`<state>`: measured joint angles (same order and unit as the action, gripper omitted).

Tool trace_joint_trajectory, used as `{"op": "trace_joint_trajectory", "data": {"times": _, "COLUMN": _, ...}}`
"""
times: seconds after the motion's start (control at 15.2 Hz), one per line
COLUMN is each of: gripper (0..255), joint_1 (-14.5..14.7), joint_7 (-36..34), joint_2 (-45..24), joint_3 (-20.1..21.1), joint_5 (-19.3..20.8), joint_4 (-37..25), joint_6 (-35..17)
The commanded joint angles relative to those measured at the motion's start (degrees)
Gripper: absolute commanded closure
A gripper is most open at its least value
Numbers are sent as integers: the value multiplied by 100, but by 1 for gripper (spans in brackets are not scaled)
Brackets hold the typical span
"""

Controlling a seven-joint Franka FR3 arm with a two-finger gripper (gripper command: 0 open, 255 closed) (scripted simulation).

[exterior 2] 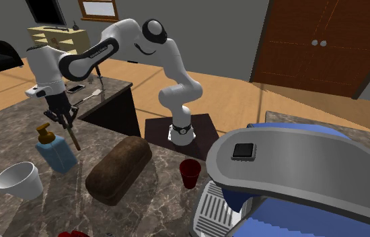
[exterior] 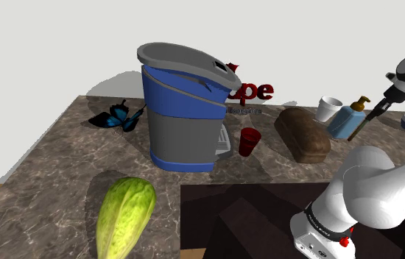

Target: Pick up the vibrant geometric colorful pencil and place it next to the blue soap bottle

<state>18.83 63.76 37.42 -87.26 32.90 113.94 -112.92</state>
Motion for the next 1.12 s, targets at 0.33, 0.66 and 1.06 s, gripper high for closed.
{"op": "trace_joint_trajectory", "data": {"times": 0.33, "gripper": 255, "joint_1": 99, "joint_7": -49, "joint_2": 46, "joint_3": -208, "joint_5": 118, "joint_4": 169, "joint_6": -246}}
{"op": "trace_joint_trajectory", "data": {"times": 0.66, "gripper": 255, "joint_1": 99, "joint_7": -49, "joint_2": 46, "joint_3": -208, "joint_5": 118, "joint_4": 169, "joint_6": -246}}
{"op": "trace_joint_trajectory", "data": {"times": 1.06, "gripper": 0, "joint_1": 99, "joint_7": -49, "joint_2": 46, "joint_3": -208, "joint_5": 118, "joint_4": 169, "joint_6": -246}}
